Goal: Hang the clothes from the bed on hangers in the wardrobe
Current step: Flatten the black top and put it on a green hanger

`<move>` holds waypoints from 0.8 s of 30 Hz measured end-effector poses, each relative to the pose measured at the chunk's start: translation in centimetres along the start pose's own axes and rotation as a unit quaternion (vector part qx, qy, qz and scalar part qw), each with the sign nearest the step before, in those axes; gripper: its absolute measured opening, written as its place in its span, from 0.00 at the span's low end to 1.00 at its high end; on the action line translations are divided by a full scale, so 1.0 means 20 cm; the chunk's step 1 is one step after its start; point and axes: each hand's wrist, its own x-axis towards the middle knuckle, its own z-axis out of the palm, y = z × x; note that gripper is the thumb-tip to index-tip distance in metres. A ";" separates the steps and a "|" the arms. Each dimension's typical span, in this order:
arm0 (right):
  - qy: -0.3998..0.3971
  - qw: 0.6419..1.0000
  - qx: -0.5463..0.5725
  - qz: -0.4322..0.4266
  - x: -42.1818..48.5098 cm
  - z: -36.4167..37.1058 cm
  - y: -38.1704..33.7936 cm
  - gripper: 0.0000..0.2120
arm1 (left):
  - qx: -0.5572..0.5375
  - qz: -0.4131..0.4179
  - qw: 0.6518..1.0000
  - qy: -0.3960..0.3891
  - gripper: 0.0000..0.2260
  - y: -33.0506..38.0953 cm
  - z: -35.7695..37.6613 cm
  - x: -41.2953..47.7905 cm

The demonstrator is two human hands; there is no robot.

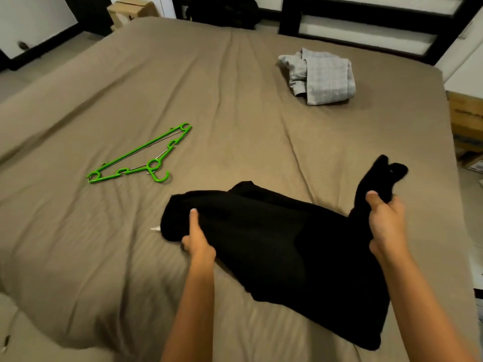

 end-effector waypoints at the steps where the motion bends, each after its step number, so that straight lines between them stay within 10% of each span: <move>1: -0.017 0.999 -0.022 -0.015 -0.04 0.07 -0.01 0.15 | -0.076 -0.058 0.995 -0.040 0.36 0.01 -0.05 0.04; 9: -0.188 0.955 -0.195 -0.118 -0.46 0.74 -0.05 0.16 | -0.083 -0.016 0.971 -0.224 0.09 0.14 -0.12 0.19; 12: -0.261 0.935 -0.198 -0.134 -0.58 0.95 -0.03 0.15 | -0.073 0.113 0.975 -0.175 0.20 0.21 -0.12 0.32; 15: -0.337 0.911 -0.202 -0.126 -0.65 1.08 0.03 0.14 | -0.024 0.071 0.975 -0.208 0.26 0.25 -0.19 0.39; 24: -0.213 0.961 -0.142 -0.107 -0.58 0.97 0.12 0.07 | 0.026 -0.081 0.957 -0.276 0.19 0.25 -0.18 0.40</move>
